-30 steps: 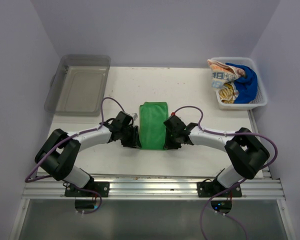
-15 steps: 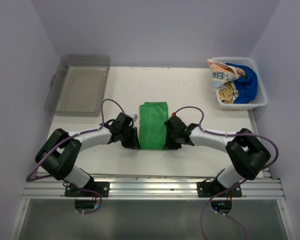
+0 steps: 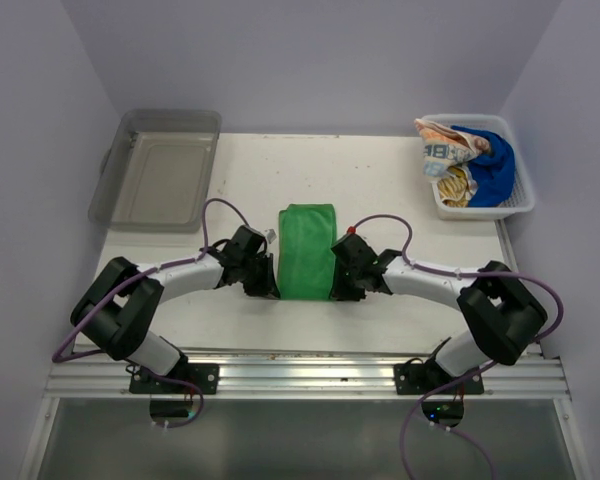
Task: Roll the towels
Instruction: Roll the towel
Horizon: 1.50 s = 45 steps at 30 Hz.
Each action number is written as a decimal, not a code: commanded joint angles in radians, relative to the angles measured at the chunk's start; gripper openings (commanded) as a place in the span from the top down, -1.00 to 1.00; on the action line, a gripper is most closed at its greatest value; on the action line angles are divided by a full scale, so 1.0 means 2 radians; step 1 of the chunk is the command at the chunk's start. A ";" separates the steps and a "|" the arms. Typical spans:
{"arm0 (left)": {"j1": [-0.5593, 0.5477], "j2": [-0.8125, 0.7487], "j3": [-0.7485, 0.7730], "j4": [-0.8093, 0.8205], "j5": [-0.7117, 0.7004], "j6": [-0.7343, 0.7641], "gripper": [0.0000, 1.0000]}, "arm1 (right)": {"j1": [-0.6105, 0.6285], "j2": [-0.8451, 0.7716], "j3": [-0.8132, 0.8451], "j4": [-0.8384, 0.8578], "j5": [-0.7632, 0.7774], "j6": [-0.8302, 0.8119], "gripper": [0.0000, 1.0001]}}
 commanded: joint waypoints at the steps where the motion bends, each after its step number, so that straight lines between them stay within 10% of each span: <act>1: -0.004 0.003 0.004 -0.002 -0.006 -0.001 1.00 | 0.003 -0.015 -0.010 -0.006 0.009 0.010 0.46; 9: -0.005 -0.006 0.012 -0.015 -0.011 -0.004 1.00 | 0.006 -0.012 -0.002 -0.003 0.007 0.013 1.00; 45: 0.050 0.078 0.229 -0.117 -0.039 0.015 1.00 | -0.044 0.061 0.189 -0.083 0.060 -0.066 1.00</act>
